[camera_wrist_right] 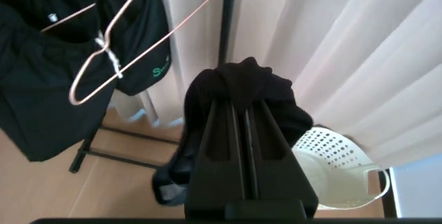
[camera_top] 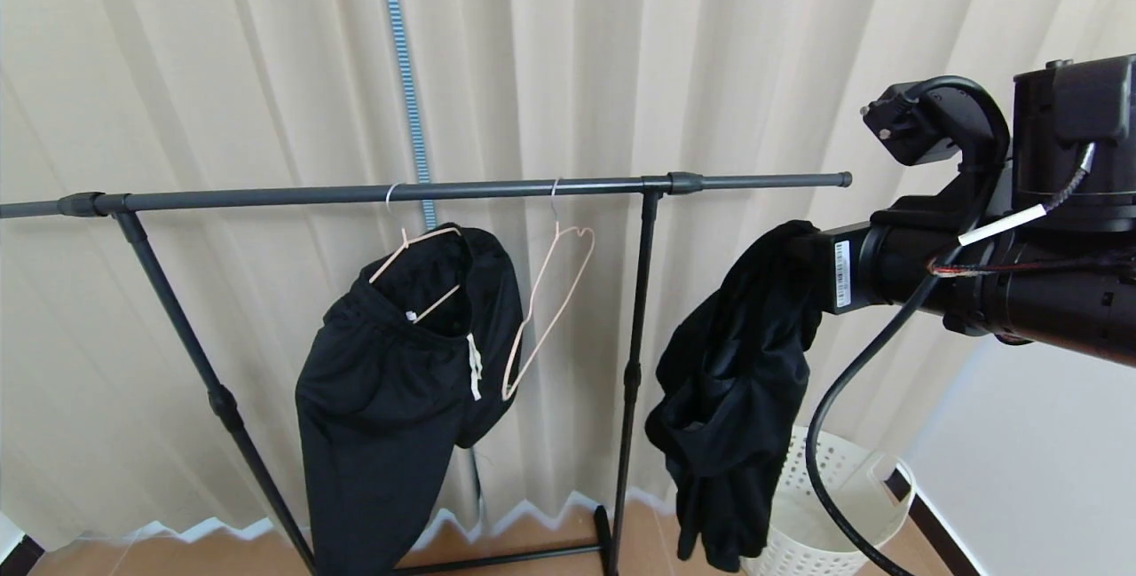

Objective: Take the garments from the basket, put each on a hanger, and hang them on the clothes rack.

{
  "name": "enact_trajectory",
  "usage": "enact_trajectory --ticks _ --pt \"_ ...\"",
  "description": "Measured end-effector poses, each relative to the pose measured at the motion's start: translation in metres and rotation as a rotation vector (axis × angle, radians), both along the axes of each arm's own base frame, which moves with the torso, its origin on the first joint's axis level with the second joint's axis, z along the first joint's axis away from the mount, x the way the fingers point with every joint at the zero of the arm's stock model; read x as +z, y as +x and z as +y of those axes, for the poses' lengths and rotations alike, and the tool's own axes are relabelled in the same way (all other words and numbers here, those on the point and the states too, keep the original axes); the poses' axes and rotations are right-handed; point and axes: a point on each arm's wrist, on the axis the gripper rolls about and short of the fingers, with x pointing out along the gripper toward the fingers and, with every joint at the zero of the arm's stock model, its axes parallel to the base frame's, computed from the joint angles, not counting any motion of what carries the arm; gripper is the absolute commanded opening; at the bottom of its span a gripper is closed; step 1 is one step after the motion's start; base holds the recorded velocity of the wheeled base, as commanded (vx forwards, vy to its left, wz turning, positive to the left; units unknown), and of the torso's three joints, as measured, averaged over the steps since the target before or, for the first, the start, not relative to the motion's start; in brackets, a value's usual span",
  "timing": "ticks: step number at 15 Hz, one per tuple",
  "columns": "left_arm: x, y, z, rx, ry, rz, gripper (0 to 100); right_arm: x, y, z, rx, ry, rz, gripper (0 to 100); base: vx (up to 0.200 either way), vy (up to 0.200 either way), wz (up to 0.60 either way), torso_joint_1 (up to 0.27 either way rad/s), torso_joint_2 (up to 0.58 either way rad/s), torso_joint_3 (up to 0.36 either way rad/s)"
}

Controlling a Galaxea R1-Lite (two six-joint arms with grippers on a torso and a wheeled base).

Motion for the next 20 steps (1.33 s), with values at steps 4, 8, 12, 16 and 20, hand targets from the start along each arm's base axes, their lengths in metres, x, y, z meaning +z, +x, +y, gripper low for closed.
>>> enact_trajectory --ticks 4,8,12,16,20 --pt "0.0 0.0 0.0 0.0 -0.001 0.0 100 -0.0006 0.0001 0.0005 0.002 -0.001 0.002 0 -0.05 0.05 0.0 0.001 0.0 0.0" --pt "0.0 0.0 0.0 0.0 -0.002 0.0 100 -0.0015 0.001 -0.0002 -0.004 -0.004 0.005 0 0.0 0.0 0.0 0.0 0.0 0.0" --pt "0.0 0.0 0.0 0.001 -0.003 0.0 100 -0.0021 0.0003 0.0007 0.002 -0.004 0.007 0 0.0 0.0 0.0 0.0 0.0 0.0" --pt "0.0 0.0 0.0 0.0 -0.002 0.0 100 -0.0033 0.0 0.0004 0.005 -0.017 0.007 0 0.0 0.0 0.0 0.0 0.0 0.0" --pt "-0.0001 0.0002 -0.0001 -0.003 0.041 0.007 100 -0.0067 -0.0022 -0.0001 0.027 -0.067 0.007 0 0.0 0.0 0.0 0.0 0.0 0.0"
